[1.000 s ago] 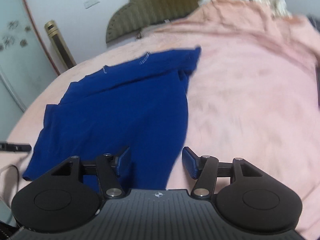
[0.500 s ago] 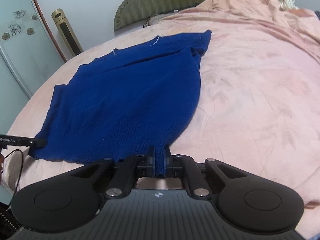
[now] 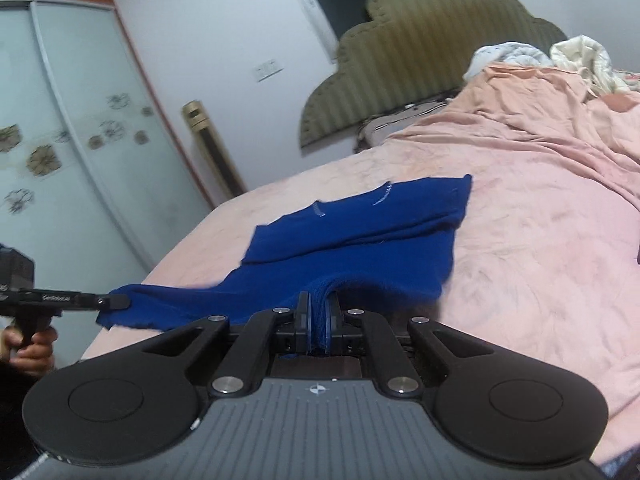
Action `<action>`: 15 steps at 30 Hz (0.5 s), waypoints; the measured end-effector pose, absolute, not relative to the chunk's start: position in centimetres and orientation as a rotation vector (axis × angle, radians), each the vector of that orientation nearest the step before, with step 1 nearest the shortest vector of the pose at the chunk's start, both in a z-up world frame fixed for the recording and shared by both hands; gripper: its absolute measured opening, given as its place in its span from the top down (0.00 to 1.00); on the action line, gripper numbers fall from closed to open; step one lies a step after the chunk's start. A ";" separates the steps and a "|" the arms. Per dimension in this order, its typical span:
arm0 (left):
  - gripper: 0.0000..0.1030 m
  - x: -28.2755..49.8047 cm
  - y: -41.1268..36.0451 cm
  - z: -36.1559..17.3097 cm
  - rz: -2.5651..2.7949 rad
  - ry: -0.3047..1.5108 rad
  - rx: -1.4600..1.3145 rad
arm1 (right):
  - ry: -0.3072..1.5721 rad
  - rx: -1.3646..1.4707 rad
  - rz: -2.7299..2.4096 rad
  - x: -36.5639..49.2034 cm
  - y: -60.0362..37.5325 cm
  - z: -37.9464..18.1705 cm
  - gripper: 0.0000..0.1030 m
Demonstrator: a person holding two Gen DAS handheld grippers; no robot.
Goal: Fold small clothes
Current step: 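Lift the hem with both grippers and fold it toward the collar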
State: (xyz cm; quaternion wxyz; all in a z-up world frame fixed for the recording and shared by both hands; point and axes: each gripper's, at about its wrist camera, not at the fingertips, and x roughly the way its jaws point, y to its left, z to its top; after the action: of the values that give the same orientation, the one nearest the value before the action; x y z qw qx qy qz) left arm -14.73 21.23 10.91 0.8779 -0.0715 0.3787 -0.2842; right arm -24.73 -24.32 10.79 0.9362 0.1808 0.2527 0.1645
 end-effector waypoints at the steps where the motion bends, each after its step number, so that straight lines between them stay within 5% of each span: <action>1: 0.92 -14.6 21.2 10.1 -0.587 0.819 -0.148 | 0.538 0.356 0.341 -25.2 -24.3 11.0 0.92; 7: 0.92 -12.1 21.0 8.7 -0.595 0.869 -0.200 | 0.649 0.369 0.313 -24.6 -23.9 9.3 0.92; 15: 0.92 -5.5 19.3 11.8 -0.577 0.813 -0.183 | 0.523 0.492 0.278 -18.1 -25.6 10.0 0.92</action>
State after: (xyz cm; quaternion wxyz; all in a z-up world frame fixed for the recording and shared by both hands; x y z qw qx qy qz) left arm -5.46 19.32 11.85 0.8743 -0.0877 0.3893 -0.2765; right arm -18.05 -25.59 9.96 0.9268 0.2399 0.2553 0.1357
